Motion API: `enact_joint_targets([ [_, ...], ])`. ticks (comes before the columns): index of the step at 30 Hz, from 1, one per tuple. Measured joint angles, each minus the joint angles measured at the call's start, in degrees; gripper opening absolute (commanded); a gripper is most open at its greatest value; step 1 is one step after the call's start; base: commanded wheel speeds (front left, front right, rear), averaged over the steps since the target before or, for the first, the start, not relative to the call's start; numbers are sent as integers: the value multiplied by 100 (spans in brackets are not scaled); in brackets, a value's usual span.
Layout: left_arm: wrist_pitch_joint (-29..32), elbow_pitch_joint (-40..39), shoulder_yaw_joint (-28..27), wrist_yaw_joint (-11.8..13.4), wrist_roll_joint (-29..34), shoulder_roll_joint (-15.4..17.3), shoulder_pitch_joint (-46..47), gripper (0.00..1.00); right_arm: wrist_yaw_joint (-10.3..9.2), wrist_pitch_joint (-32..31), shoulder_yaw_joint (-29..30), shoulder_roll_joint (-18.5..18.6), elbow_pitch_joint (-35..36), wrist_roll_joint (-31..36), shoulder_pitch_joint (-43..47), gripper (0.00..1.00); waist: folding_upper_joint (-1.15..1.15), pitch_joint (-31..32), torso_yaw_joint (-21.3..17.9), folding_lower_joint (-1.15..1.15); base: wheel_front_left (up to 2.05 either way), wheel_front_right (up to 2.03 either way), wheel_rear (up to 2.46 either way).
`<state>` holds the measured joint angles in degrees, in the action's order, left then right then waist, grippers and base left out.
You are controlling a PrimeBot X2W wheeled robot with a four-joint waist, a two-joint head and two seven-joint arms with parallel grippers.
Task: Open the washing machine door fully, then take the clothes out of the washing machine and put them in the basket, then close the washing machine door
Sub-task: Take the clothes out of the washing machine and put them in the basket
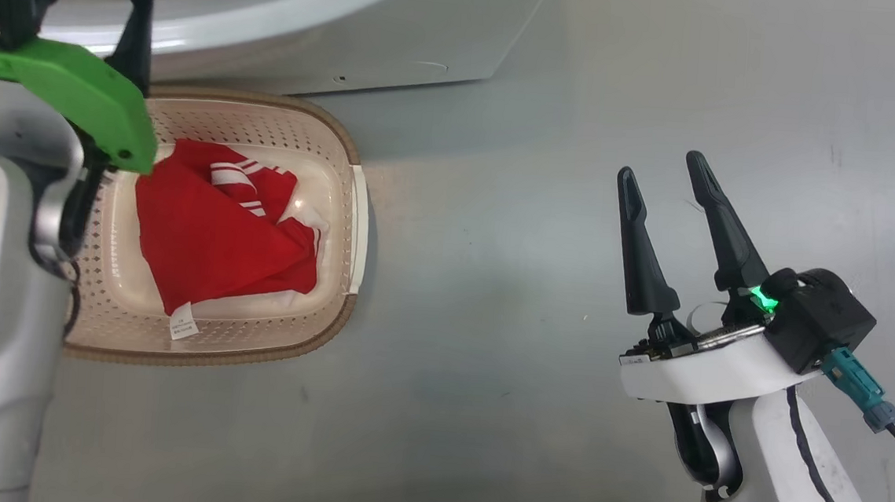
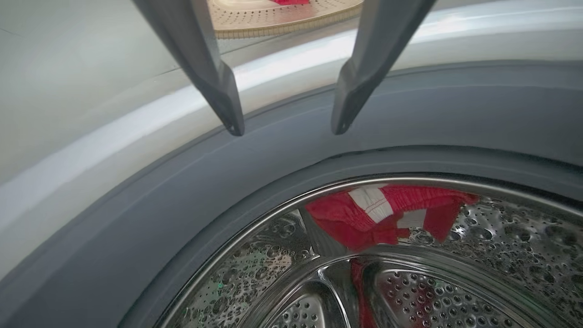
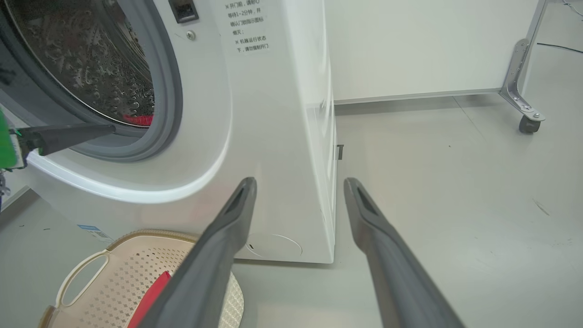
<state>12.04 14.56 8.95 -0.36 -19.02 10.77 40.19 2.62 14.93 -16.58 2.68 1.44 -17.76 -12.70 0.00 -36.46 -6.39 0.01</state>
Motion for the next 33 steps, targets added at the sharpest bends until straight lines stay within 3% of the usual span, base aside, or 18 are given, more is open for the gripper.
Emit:
enact_joint_targets([
  [14,1223,254,-297,-347,45,977,1832,100,-33,0,-358,10,-24,-478,-564,100,0,-812,-646,0,0,0,0],
  [33,2673,643,-569,-475,36,2012,3263,100,-33,0,-859,4,-78,-962,-889,100,0,-1409,-1327,0,0,0,0],
])
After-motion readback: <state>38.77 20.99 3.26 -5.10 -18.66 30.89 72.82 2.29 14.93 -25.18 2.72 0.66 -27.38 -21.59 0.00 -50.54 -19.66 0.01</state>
